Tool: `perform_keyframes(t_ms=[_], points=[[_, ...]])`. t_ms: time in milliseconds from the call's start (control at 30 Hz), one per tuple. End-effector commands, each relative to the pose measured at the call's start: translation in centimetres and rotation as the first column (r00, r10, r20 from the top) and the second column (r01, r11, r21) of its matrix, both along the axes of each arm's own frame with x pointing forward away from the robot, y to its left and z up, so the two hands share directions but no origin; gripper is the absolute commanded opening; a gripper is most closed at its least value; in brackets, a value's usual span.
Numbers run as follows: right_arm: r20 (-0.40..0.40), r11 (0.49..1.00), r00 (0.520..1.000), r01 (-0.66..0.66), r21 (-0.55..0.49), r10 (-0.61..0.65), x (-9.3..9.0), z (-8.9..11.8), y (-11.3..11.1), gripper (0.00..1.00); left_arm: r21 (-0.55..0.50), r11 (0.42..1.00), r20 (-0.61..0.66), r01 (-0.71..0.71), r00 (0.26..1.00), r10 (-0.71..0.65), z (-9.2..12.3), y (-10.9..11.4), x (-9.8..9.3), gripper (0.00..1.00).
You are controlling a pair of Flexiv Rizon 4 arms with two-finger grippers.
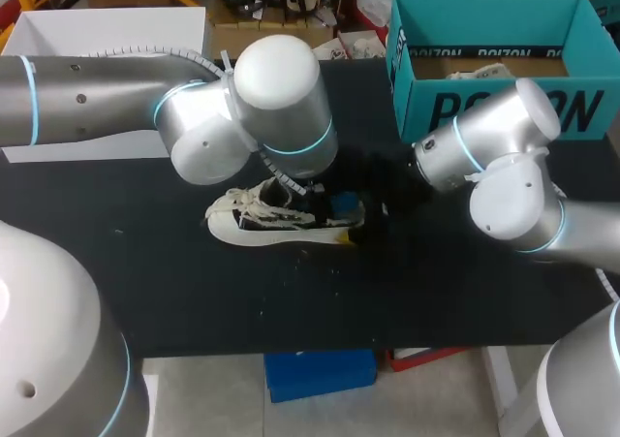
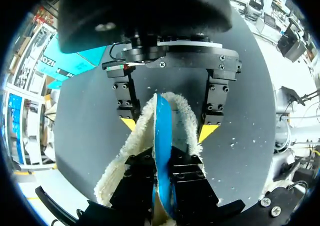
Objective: Take the shoe out of the shoebox, open the shoe tongue, remove and reinsert the insole, then place the shoe into the shoebox
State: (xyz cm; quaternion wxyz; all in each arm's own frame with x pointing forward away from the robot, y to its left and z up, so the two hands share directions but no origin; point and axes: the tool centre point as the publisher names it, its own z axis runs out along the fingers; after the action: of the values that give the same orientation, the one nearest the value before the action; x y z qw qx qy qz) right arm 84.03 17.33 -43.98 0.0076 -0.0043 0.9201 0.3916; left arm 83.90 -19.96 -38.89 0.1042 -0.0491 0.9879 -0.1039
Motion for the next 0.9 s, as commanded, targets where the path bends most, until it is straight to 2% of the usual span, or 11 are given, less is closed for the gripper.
perform_keyframes(t_ms=[33,300,533,900], points=[[0.000,1.000,1.000,0.002,-0.005,-0.002,-0.1,-0.2,0.2,0.00,-0.085,0.996,-0.029,0.021,0.999,-0.024,3.0,2.8,-0.7,0.00],[0.000,1.000,1.000,0.002,-0.005,-0.002,-0.1,-0.2,0.2,0.00,-0.290,0.956,-0.112,-0.033,0.994,0.001,10.1,4.0,-1.8,0.00],[0.000,1.000,1.000,0.002,-0.005,-0.002,-0.1,-0.2,0.2,0.00,-0.408,0.912,-0.110,-0.038,0.994,-0.008,15.1,3.2,-2.8,0.00],[0.000,1.000,1.000,0.002,-0.005,-0.002,-0.1,-0.2,0.2,0.00,-0.644,0.763,-0.156,-0.054,0.986,-0.062,23.5,2.1,-4.9,0.00]])
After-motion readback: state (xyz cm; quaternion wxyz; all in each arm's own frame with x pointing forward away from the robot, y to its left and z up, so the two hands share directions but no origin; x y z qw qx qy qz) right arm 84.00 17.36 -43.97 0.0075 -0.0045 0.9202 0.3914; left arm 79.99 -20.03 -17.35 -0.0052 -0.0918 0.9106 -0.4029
